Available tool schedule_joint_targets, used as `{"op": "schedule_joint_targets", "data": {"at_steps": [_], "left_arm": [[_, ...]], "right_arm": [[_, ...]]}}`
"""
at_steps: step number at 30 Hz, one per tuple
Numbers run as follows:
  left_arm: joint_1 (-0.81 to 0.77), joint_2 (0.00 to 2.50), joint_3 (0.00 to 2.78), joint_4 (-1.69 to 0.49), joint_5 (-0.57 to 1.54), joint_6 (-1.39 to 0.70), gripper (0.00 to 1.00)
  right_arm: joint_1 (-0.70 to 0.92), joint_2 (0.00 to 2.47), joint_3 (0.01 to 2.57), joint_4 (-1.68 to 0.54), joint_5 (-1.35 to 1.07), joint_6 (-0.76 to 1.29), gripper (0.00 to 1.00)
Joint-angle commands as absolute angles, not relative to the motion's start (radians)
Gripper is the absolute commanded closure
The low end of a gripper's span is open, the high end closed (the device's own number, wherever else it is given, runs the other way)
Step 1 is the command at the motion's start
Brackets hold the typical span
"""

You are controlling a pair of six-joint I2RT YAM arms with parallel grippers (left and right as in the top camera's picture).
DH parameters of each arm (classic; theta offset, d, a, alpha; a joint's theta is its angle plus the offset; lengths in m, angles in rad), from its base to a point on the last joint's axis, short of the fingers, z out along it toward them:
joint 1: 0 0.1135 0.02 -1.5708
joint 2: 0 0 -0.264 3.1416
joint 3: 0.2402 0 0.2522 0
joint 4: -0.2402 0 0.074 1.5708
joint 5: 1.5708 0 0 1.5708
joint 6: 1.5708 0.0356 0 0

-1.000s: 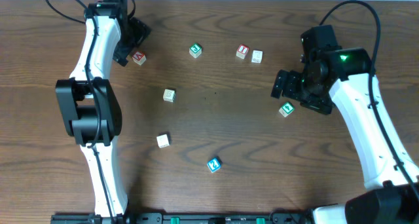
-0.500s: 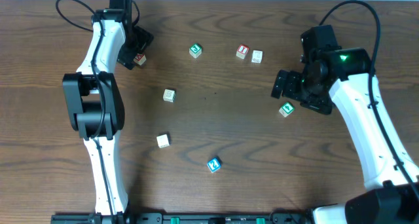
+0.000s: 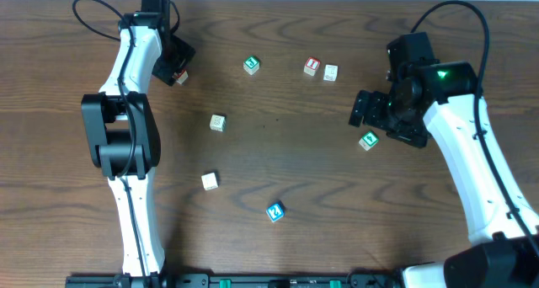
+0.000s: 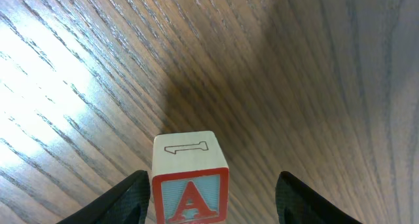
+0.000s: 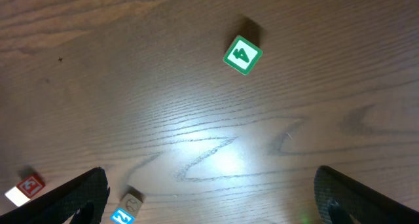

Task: Spell out Ai2
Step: 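Lift the 'A' block with the left gripper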

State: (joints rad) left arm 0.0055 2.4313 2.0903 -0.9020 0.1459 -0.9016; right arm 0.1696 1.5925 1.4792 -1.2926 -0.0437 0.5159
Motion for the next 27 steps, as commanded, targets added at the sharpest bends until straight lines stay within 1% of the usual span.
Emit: {"op": "schedule_joint_targets", "data": {"at_steps": [1, 5, 10, 17, 20, 23, 27], "left_arm": [[0.006, 2.448, 2.103, -0.916, 0.111, -0.901, 0.37], [0.006, 2.448, 2.101, -0.919, 0.093, -0.901, 0.37], [0.004, 2.448, 2.099, -0.920, 0.075, -0.902, 0.42], [-0.006, 2.449, 2.096, -0.923, 0.071, -0.902, 0.43], [-0.010, 2.450, 2.096, -0.926, 0.071, -0.902, 0.46], [-0.014, 2.450, 2.096, -0.931, 0.071, -0.902, 0.50], [-0.014, 2.450, 2.096, -0.945, 0.062, -0.902, 0.52]], "right_arm": [[0.178, 1.592, 1.489, -1.295, -0.026, 0.530, 0.01], [0.178, 1.592, 1.489, -1.298, -0.026, 0.530, 0.01], [0.178, 1.592, 1.488, -1.303, -0.026, 0.530, 0.01], [0.178, 1.592, 1.488, -1.307, -0.026, 0.530, 0.01], [0.178, 1.592, 1.488, -1.313, -0.026, 0.530, 0.01], [0.178, 1.592, 1.488, -1.314, -0.026, 0.530, 0.01], [0.178, 1.592, 1.488, -1.314, -0.026, 0.530, 0.01]]}}
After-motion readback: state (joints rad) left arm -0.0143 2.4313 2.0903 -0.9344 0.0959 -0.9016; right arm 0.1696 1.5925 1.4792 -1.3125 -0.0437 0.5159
